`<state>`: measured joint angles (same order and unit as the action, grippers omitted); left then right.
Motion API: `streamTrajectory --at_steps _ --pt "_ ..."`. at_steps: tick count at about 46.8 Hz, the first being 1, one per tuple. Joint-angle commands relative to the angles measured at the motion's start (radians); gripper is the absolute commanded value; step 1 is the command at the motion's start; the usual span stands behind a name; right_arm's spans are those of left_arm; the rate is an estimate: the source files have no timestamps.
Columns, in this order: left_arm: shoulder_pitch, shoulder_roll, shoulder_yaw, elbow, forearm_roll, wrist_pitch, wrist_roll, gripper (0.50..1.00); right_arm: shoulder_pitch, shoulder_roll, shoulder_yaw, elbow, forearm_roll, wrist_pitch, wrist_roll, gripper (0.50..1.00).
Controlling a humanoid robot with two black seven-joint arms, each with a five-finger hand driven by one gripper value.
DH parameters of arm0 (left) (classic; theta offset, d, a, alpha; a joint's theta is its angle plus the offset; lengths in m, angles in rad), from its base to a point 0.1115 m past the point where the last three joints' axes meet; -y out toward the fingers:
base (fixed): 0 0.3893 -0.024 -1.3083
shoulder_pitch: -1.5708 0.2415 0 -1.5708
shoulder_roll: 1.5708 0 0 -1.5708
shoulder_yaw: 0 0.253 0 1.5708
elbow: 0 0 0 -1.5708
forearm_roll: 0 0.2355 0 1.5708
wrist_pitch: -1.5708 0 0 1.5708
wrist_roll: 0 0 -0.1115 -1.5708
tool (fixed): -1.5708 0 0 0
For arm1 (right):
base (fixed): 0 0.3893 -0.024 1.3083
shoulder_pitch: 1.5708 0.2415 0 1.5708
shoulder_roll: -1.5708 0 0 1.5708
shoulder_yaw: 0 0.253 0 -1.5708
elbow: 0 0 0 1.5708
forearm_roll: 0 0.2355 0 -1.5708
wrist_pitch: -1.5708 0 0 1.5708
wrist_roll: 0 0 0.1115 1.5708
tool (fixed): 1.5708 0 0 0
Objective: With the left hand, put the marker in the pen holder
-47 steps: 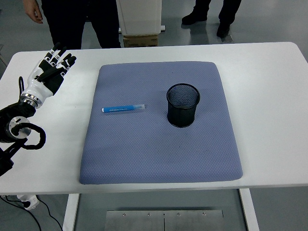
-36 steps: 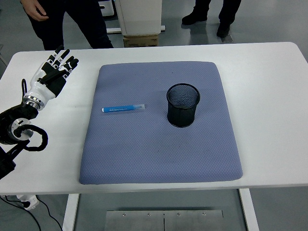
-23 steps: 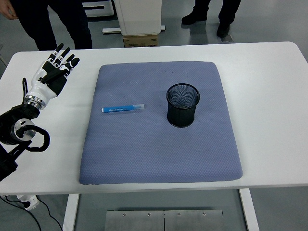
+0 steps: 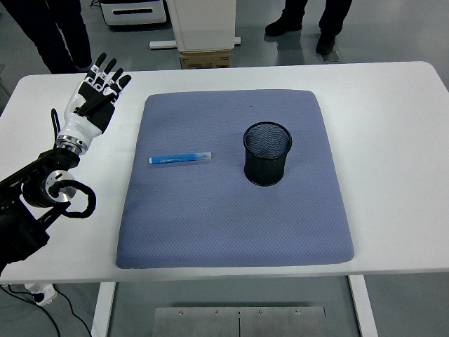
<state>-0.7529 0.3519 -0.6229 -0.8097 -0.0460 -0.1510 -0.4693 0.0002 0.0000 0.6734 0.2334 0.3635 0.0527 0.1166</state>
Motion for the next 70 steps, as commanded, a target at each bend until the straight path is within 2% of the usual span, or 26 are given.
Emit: streamTrajectory --at_steps 1,7,14,26,36,39,45,46,51,57,61,70 --pt "-0.029 -0.001 0.052 0.000 0.008 0.063 0.003 1.000 0.000 0.000 0.000 0.000 0.000 -0.001 0.000 1.000" --pt "-0.117 0.018 0.228 0.001 0.005 0.094 0.004 1.000 0.000 0.000 0.000 0.000 0.000 -0.001 0.000 1.000" --pt "-0.246 0.030 0.495 -0.009 0.006 0.179 0.004 1.000 0.000 0.000 0.000 0.000 0.000 0.001 0.000 1.000" --pt "-0.387 0.082 0.753 -0.045 0.014 0.182 0.004 1.000 0.000 0.000 0.000 0.000 0.000 -0.001 0.000 1.000" --pt "-0.491 0.079 0.951 -0.057 0.014 0.166 0.006 1.000 0.000 0.000 0.000 0.000 0.000 0.001 0.000 1.000" --pt "-0.531 0.076 1.020 -0.085 0.012 0.160 0.006 1.000 0.000 0.000 0.000 0.000 0.000 -0.001 0.000 1.000" --pt "-0.606 0.078 1.074 -0.158 0.012 0.160 -0.003 1.000 0.000 0.000 0.000 0.000 0.000 -0.001 0.000 1.000" --pt "-0.653 0.075 1.135 -0.178 0.012 0.162 -0.003 1.000 0.000 0.000 0.000 0.000 0.000 -0.001 0.000 1.000" --pt "-0.765 0.029 1.333 -0.183 0.014 0.162 0.006 1.000 0.000 0.000 0.000 0.000 0.000 -0.001 0.000 1.000" --pt "-0.844 -0.054 1.551 -0.183 0.015 0.169 0.006 1.000 0.000 0.000 0.000 0.000 0.000 -0.001 0.000 1.000" --pt "-0.852 -0.057 1.600 -0.181 0.044 0.169 0.004 1.000 0.000 0.000 0.000 0.000 0.000 -0.001 0.000 1.000" --pt "-0.862 -0.057 1.606 -0.178 0.281 0.177 0.004 1.000 0.000 0.000 0.000 0.000 0.000 -0.001 0.000 1.000"
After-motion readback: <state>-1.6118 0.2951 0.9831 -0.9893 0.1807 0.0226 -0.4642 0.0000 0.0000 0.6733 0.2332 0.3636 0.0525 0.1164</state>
